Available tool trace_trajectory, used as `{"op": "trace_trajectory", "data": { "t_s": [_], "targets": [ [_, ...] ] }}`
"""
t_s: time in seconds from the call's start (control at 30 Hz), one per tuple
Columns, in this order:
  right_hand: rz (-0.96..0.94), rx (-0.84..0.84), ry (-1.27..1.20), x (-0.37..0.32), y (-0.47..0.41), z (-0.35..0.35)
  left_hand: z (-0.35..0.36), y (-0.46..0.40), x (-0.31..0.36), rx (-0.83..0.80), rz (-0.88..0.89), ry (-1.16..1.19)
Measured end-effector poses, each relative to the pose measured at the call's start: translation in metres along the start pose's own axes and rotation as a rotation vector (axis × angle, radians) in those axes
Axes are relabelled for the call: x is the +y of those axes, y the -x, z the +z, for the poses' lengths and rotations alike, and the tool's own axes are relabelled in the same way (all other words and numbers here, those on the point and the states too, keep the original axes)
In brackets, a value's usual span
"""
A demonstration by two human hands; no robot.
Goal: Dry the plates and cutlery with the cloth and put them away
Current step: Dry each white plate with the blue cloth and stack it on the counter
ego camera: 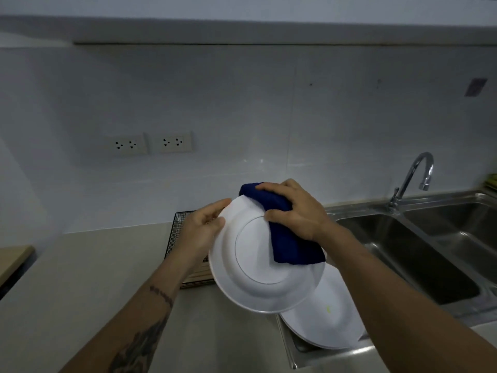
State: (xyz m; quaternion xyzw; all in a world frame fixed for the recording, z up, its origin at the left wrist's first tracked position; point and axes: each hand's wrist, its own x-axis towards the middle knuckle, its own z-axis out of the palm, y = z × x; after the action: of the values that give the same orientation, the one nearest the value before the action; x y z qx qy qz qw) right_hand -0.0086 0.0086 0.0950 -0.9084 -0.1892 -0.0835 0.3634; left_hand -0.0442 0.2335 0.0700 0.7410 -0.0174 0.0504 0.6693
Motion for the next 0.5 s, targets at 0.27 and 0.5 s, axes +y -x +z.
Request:
{"op": "trace_trajectory", "data": {
  "t_s": [0.27, 0.5],
  "targets": [
    [-0.11, 0.245, 0.132, 0.009, 0.013, 0.021, 0.021, 0.001, -0.004, 0.168, -0.065, 0.266],
    [0.184, 0.298, -0.143, 0.04, 0.043, 0.052, 0.017, 0.006, -0.026, 0.325, -0.21, 0.371]
  ]
}}
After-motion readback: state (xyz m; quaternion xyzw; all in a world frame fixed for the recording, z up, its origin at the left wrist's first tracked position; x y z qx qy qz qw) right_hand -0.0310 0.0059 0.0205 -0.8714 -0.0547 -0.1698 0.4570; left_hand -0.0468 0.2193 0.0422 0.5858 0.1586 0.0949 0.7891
